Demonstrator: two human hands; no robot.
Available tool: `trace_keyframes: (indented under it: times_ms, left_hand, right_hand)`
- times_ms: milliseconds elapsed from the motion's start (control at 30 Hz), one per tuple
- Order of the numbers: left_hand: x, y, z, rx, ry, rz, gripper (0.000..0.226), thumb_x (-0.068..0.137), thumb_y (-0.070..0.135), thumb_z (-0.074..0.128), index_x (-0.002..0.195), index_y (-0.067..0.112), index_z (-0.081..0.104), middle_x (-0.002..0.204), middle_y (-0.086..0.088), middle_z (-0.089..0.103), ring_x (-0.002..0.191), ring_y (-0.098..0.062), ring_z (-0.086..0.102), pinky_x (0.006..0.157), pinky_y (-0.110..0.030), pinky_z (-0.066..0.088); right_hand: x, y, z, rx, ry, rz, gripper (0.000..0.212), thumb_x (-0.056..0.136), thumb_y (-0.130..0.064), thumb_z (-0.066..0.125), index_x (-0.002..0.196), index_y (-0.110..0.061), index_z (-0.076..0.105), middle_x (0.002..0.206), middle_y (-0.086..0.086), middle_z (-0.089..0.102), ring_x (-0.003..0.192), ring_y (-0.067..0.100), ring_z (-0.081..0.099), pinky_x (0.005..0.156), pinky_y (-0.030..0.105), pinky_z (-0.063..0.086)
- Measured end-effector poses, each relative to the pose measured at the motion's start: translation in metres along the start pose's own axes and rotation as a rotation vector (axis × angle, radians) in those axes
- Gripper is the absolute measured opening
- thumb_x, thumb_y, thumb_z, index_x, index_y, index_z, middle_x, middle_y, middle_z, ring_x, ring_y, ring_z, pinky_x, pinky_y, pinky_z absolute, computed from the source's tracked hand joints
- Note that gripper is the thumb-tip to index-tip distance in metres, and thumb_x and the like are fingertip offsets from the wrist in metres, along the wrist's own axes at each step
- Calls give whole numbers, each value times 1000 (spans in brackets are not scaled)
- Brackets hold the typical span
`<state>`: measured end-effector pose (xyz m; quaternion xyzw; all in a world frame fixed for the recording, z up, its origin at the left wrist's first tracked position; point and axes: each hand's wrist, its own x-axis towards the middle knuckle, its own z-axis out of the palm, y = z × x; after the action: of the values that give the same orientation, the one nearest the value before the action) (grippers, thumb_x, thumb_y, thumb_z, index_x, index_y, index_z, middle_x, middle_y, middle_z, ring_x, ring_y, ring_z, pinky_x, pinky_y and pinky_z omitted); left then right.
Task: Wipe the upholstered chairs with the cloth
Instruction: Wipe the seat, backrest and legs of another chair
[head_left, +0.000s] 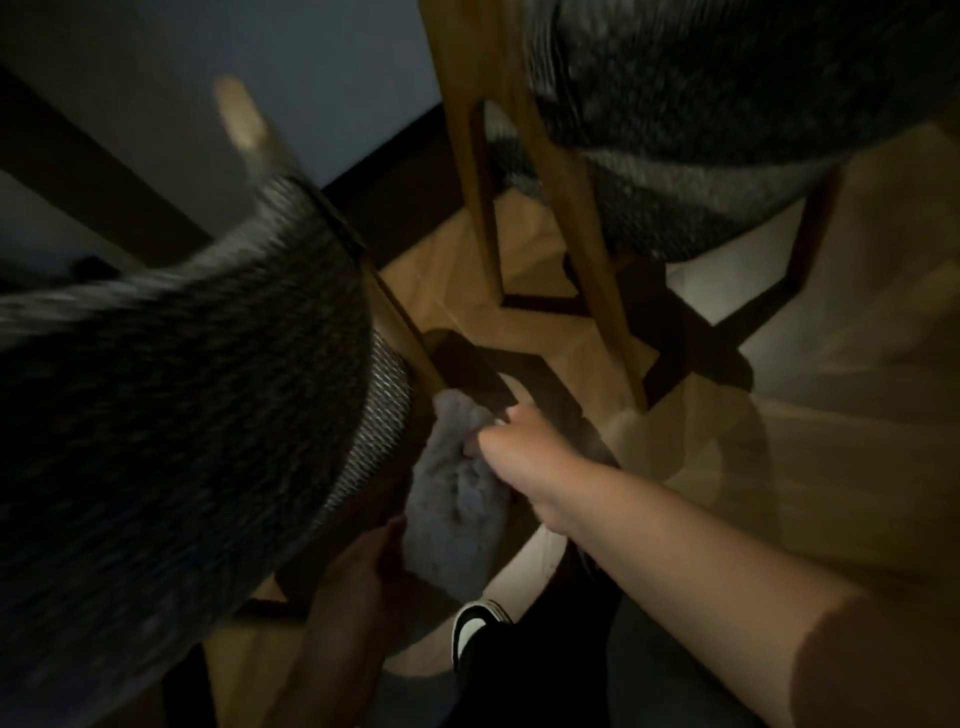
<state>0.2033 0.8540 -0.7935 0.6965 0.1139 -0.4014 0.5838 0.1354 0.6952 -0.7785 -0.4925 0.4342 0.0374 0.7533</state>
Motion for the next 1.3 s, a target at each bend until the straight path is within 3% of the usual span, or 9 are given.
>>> trace_keyframes:
  times_ms: [133,367,567,767,933,1067,1167,1233,1300]
  left_hand:
    - [-59,8,-11,-143,8,-51,42,104,30,24,119,5,54,113,-15,61,109,-28,52,91,-37,40]
    - [-195,16,-30,-183,-39,157,46,91,30,56,131,8,54,115,-14,67,87,-24,63,60,-31,50]
    - [-284,31,-98,-157,70,514,60,89,19,64,143,26,39,139,3,47,124,-16,49,106,-42,39]
    - [-328,32,-184,235,130,726,72,72,13,81,136,29,50,130,5,58,115,-12,58,97,-36,50]
    - [-335,35,-249,434,279,697,28,64,32,86,86,22,70,84,-1,70,80,-18,68,71,-38,58]
    - [-299,28,-301,348,386,619,16,78,20,74,86,16,61,83,-4,64,73,-17,63,60,-28,54]
    - [-249,5,-328,97,474,423,14,85,24,65,95,16,59,93,-10,66,85,-26,65,77,-47,57]
    - [-214,-10,-335,-50,548,309,14,87,25,63,97,18,55,97,-12,65,87,-28,65,79,-48,56]
    - [-178,-20,-334,-127,622,231,17,89,25,62,100,17,51,99,-12,63,87,-26,63,79,-45,55]
  right_hand:
    - [-85,-12,-9,49,76,-103,21,84,-7,58,101,-19,55,95,3,61,85,14,60,62,24,48]
    - [-216,-1,32,46,12,-249,33,78,-5,63,109,-18,65,99,6,71,92,19,68,82,37,57]
    - [-295,-16,85,-420,-82,-540,25,75,-16,69,94,-31,67,94,-6,69,89,10,65,77,29,54]
    - [-333,-24,164,-813,-262,-738,30,74,-9,71,95,-29,69,93,-7,66,87,8,62,71,22,52]
    - [-326,-22,241,-953,-339,-913,32,72,-11,72,99,-26,69,93,-8,67,85,8,62,77,28,54]
    - [-307,-30,293,-1071,-346,-1139,24,81,-15,68,103,-25,66,103,-8,63,97,6,58,88,30,52]
    - [-284,-69,318,-1169,-201,-1429,23,86,-18,63,108,-21,63,108,-4,59,104,11,53,88,29,49]
    - [-263,-94,340,-1456,-122,-1361,34,87,-30,60,119,-21,55,117,0,54,112,17,48,92,34,46]
    - [-243,-103,365,-1907,-116,-1011,48,84,-45,60,121,-17,52,117,5,53,109,25,51,88,36,48]
